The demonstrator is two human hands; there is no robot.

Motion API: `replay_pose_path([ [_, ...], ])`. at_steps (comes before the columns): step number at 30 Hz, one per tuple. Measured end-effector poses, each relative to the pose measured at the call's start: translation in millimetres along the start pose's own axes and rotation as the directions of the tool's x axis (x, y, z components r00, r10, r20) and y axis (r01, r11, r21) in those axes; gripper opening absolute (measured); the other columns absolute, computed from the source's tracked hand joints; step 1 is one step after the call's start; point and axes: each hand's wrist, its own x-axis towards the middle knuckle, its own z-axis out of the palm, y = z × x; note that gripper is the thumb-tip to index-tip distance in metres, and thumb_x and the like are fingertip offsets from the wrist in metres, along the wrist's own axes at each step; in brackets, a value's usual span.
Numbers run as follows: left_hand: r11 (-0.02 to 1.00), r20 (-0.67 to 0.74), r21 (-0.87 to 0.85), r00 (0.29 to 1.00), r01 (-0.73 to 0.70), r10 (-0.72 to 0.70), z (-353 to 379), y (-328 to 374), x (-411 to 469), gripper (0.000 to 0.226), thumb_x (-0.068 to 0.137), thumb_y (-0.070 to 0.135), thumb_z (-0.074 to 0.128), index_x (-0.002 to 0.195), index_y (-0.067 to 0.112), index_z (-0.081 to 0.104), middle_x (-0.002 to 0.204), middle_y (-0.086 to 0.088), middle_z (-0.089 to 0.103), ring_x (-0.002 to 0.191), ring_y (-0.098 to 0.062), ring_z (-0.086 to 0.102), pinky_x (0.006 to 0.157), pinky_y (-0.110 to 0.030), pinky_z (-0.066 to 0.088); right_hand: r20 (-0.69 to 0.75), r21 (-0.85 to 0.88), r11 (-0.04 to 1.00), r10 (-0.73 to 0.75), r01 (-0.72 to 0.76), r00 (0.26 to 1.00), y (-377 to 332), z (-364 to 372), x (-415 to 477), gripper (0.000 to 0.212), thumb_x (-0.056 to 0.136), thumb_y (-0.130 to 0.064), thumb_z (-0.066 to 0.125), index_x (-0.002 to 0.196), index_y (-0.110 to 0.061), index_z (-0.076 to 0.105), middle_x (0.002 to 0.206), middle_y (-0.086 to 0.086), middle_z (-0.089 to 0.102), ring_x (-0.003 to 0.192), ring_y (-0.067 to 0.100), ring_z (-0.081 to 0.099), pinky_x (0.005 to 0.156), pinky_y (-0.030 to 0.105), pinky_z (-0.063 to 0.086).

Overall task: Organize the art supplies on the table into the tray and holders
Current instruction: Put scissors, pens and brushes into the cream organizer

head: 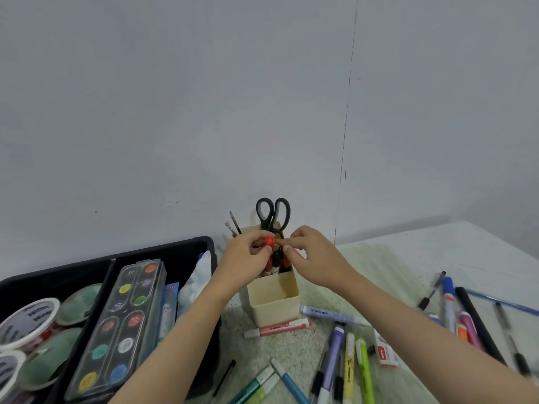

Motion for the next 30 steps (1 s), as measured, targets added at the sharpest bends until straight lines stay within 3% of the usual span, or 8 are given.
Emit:
replay_pose_path([
  [6,0.993,-0.114,0.095,0.992,0.064,-0.053,7.5,2.6,1.2,0.010,0.090,0.023,0.060,0.081,0.024,0.067,0.078,0.008,0.067,0.073,-0.005,0.062,0.055,-0.008,0.043,0.005,0.090,0.995,0.031,-0.031,1.000,0.5,3.6,-9.4,0.034,0.098,-0.025,0.041,0.126,-0.024,0.060,0.100,-0.008,0.054,0.104,0.010,0.046,0.087,0.022,0.034],
  [12,0.988,-0.149,0.077,0.981,0.134,-0.121,15.7,15.4,2.2,0.017,0.090,0.018,0.061,0.074,0.022,0.065,0.065,0.002,0.064,0.051,-0.004,0.055,0.040,-0.008,0.041,-0.020,0.122,0.992,0.040,-0.037,0.999,2.6,8.7,-26.4,0.048,0.094,-0.037,0.033,0.136,-0.022,0.050,0.121,-0.004,0.063,0.111,0.013,0.052,0.097,0.028,0.039],
  [14,0.987,-0.148,0.090,0.982,0.134,-0.119,17.6,17.7,1.8,0.013,0.091,0.016,0.059,0.081,0.016,0.066,0.066,0.005,0.062,0.053,-0.004,0.054,0.040,-0.006,0.040,0.000,0.138,0.990,0.035,-0.035,0.999,2.6,7.9,-34.2,0.047,0.095,-0.036,0.034,0.140,-0.025,0.045,0.125,-0.005,0.061,0.114,0.013,0.052,0.100,0.029,0.039],
  [17,0.981,-0.125,0.127,0.984,0.147,-0.131,18.5,20.8,0.7,0.010,0.093,0.014,0.055,0.096,0.014,0.064,0.076,0.007,0.060,0.062,-0.003,0.053,0.043,-0.004,0.040,-0.009,0.146,0.987,0.072,-0.070,0.997,5.9,2.2,-56.0,0.045,0.100,-0.030,0.039,0.144,-0.028,0.034,0.134,-0.009,0.051,0.122,0.008,0.043,0.097,0.019,0.030],
  [19,0.980,-0.113,0.124,0.984,0.154,-0.140,19.9,23.0,-1.9,0.020,0.093,0.013,0.056,0.112,0.013,0.061,0.095,0.002,0.063,0.075,-0.009,0.059,0.057,-0.007,0.047,-0.045,0.149,0.984,0.100,-0.092,0.994,13.1,-4.0,-77.0,0.044,0.099,-0.030,0.040,0.143,-0.031,0.035,0.131,-0.011,0.050,0.119,0.005,0.042,0.095,0.018,0.029],
  [22,0.964,-0.156,0.264,0.987,0.014,0.028,27.9,28.7,-14.0,0.034,0.090,0.008,0.058,0.123,0.012,0.057,0.112,0.005,0.056,0.101,-0.016,0.056,0.090,-0.026,0.046,-0.143,0.111,0.983,0.164,-0.149,0.976,35.0,-18.0,-112.8,0.039,0.097,-0.027,0.045,0.135,-0.032,0.043,0.117,-0.014,0.054,0.106,0.001,0.044,0.088,0.015,0.032],
  [25,0.916,-0.156,0.358,0.956,-0.180,0.249,46.0,38.1,-33.8,0.032,0.087,0.009,0.061,0.118,0.017,0.060,0.105,0.011,0.053,0.109,-0.012,0.049,0.097,-0.028,0.039,-0.275,0.023,0.954,0.295,-0.300,0.915,69.6,-40.3,-148.8,0.030,0.094,-0.021,0.049,0.123,-0.027,0.055,0.102,-0.014,0.057,0.093,0.002,0.047,0.085,0.021,0.038],
  [30,0.898,0.023,0.342,0.958,-0.278,0.287,96.9,44.4,-61.1,0.026,0.091,0.017,0.057,0.114,0.028,0.058,0.110,0.020,0.050,0.108,0.005,0.038,0.093,-0.012,0.025,-0.364,-0.167,0.773,0.528,-0.611,0.767,115.4,-85.9,-194.4,0.017,0.094,-0.021,0.048,0.103,-0.019,0.061,0.084,-0.008,0.055,0.076,0.006,0.050,0.063,0.020,0.037],
])
